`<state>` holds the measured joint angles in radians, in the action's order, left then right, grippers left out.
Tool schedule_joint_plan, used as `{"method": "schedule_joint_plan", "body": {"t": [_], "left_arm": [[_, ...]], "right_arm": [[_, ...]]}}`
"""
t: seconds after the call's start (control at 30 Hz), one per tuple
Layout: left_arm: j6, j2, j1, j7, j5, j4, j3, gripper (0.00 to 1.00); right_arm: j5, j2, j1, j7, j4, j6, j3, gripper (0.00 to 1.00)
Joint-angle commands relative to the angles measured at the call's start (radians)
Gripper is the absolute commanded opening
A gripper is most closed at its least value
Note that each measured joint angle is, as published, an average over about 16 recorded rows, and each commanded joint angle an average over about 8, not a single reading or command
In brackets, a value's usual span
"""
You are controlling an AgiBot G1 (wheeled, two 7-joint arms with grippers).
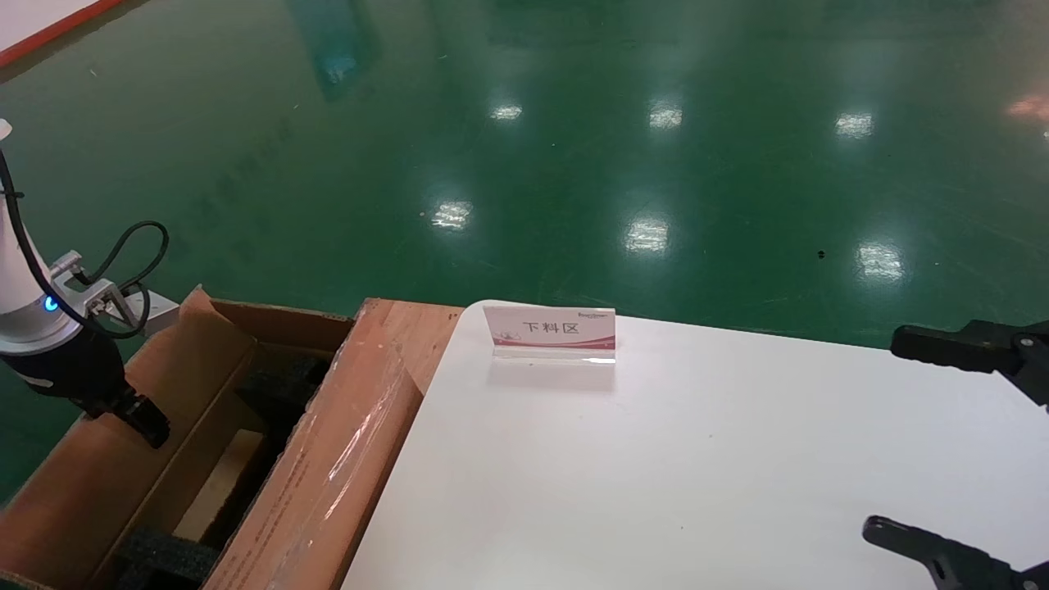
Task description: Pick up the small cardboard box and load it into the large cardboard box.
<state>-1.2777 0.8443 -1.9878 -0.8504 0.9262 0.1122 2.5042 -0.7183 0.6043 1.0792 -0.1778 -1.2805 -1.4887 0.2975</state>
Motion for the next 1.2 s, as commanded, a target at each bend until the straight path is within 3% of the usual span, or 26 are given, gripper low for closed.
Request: {"method": "schedule_joint_plan", "body": {"t": [0.03,0.47,0.9,1.07,1.2], "left_arm": [[0.000,0.003,-0.003,0.004,0.001,0.001,0.000,1.00],[0.015,-0.058,-0.186,0.168,-0.089,0.092,-0.075,1.00],[0.055,-0.198,-0.421,0.263,-0.145,0.349,-0.139,1.00],[0.059,-0.213,-0.444,0.263,-0.136,0.401,-0.150,1.00],[0.051,-0.215,-0.405,0.276,-0.134,0.435,-0.217,1.00]], "right_arm": [[0.000,0.000,0.000,0.000,0.000,0.000,0.000,1.00],[0.000,0.000,0.000,0.001,0.001,0.000,0.001,1.00],[0.001,0.000,0.001,0.001,0.001,0.000,0.001,1.00],[0.000,0.000,0.000,0.001,0.001,0.000,0.001,1.00],[0.000,0.000,0.001,0.001,0.001,0.000,0.001,1.00]]}}
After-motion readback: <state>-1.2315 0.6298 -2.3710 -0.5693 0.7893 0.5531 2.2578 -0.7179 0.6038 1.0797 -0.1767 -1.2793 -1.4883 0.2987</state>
